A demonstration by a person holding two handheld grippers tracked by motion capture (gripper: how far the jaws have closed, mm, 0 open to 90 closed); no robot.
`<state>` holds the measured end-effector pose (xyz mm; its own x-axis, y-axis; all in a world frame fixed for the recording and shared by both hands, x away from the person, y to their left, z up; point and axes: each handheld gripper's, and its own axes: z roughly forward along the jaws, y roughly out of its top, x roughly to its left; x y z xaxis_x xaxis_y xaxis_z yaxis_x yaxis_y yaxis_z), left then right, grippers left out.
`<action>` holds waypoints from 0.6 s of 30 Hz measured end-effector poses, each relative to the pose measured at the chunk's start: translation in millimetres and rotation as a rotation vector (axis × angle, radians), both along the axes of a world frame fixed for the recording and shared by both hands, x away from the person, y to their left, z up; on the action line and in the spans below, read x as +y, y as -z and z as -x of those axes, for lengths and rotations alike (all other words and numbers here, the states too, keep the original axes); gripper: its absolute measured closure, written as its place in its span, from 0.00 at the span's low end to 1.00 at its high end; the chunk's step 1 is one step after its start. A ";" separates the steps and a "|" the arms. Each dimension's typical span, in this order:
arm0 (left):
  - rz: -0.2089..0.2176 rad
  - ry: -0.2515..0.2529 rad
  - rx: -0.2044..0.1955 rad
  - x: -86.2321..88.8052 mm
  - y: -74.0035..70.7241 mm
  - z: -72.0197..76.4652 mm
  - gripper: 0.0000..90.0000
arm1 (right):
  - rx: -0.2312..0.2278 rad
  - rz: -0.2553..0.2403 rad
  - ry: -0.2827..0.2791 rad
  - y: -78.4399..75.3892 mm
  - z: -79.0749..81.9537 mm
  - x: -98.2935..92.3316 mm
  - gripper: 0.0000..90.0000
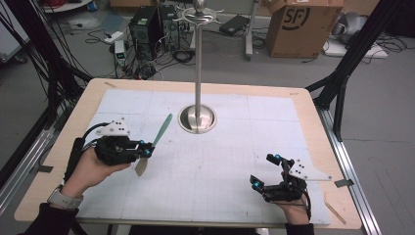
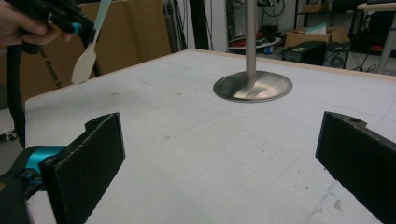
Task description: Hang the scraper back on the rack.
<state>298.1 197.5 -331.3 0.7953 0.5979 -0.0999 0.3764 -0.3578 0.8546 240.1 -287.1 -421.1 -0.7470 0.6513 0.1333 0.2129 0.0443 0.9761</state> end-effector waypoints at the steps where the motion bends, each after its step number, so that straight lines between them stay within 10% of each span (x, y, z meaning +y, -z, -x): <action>1: 0.015 -0.011 -0.003 0.9 -0.2 -2.8 0.90 | 0.000 0.000 -0.003 -0.3 0.3 0.1 0.00; 9: 0.068 -0.048 -0.027 1.0 -6.3 -18.0 0.90 | -0.008 -0.002 -0.009 -2.7 0.6 2.0 0.00; 13: -0.001 -0.024 -0.037 0.2 -15.2 -23.3 0.89 | -0.008 -0.005 -0.011 -2.7 0.3 0.4 0.00; 18: 0.030 -0.046 -0.058 4.3 -31.6 -29.4 0.90 | -0.011 -0.019 -0.008 -4.7 1.7 -0.6 0.00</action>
